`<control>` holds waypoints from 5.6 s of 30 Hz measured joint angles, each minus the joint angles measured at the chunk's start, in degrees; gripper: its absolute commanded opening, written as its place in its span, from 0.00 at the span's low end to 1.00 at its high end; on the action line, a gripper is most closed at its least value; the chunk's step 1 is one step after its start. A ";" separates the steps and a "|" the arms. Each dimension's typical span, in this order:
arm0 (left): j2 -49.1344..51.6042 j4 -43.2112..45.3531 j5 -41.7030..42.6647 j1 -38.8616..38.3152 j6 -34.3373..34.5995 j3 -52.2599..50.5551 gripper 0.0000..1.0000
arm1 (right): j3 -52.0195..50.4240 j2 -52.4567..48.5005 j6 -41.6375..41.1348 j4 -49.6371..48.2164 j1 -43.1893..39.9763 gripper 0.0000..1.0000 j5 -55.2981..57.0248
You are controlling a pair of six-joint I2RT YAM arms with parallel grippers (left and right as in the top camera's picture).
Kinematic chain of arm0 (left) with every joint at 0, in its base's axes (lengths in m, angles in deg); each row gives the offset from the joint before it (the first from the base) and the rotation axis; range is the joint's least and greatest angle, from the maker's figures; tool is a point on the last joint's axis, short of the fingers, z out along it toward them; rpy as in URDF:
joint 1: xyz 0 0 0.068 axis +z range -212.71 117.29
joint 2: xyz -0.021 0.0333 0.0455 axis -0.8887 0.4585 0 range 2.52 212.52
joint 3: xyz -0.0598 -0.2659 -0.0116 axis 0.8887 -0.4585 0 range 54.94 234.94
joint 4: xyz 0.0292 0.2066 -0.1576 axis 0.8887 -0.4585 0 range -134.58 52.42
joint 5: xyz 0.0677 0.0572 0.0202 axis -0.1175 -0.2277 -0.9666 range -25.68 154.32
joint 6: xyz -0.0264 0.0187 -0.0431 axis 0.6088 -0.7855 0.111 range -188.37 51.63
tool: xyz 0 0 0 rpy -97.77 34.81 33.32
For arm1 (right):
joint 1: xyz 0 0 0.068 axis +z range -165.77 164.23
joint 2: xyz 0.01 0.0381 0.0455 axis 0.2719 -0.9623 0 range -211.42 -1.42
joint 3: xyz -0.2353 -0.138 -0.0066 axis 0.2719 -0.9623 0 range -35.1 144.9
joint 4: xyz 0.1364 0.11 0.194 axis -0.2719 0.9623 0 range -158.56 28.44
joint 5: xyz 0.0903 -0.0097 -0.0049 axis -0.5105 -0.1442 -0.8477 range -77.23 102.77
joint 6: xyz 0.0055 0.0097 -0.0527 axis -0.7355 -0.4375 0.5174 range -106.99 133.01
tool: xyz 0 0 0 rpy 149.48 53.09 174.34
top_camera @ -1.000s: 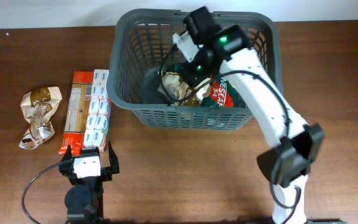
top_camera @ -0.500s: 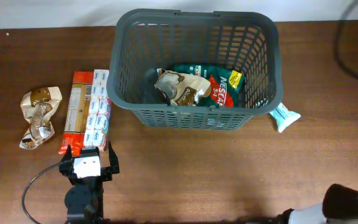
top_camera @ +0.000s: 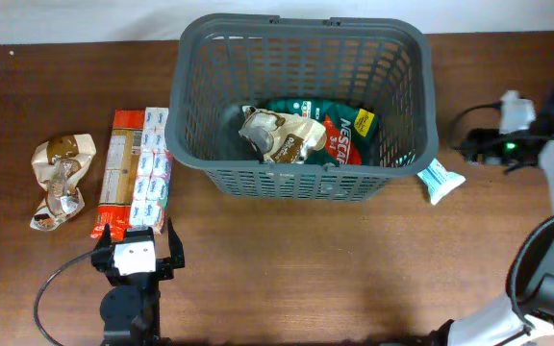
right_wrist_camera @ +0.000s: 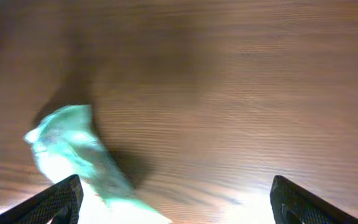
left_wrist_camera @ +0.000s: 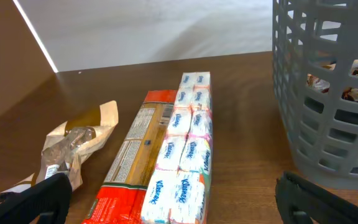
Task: Pack container
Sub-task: 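Lower the right gripper onto the mint-green packet and grasp it, then lift the mint-green packet into the basket and open the right gripper, then reach the left gripper to the Kleenex tissue stack and grasp it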
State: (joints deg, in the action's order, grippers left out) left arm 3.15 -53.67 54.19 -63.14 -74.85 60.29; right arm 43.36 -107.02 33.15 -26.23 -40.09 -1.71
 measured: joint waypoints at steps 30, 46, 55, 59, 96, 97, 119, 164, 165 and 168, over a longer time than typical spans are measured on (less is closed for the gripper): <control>0.00 0.00 0.00 0.00 0.00 0.00 0.99 | -1.97 -6.58 8.37 2.16 8.24 0.69 -0.24; 0.00 0.00 0.00 0.00 0.00 0.00 0.99 | -4.59 -6.38 6.91 3.23 8.68 0.72 -2.38; 0.00 0.00 0.00 0.00 0.00 0.00 0.99 | -6.43 -6.86 7.41 3.52 8.74 0.51 -1.49; 0.00 0.00 0.00 0.00 0.00 0.00 0.99 | -6.47 -7.17 7.61 3.04 8.66 0.09 -0.31; 0.00 0.00 0.00 0.00 0.00 0.00 0.99 | 69.83 -9.46 4.13 40.00 41.75 0.04 -1.97; 0.00 0.00 0.00 0.00 0.00 0.00 0.99 | 68.74 -9.86 5.20 39.76 43.45 0.04 -1.38; 0.00 0.00 0.00 0.00 0.00 0.00 0.99 | 58.58 -23.10 5.22 34.80 52.17 0.71 12.68; 8.17 -5.53 -3.02 0.00 9.60 6.91 0.99 | 27.80 -1.09 -24.63 21.42 -10.80 0.99 4.20; 10.93 -6.16 -3.52 0.00 10.03 9.09 0.99 | 27.80 -1.09 -24.65 21.40 -10.80 0.99 4.20; 22.71 -9.86 -5.86 0.00 10.86 19.56 0.99 | 27.80 -1.09 -24.63 21.40 -10.80 0.99 4.02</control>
State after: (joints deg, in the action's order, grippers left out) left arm 25.85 -63.53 48.33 -63.14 -63.99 79.85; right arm 71.16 -108.12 8.51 -4.83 -50.89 2.31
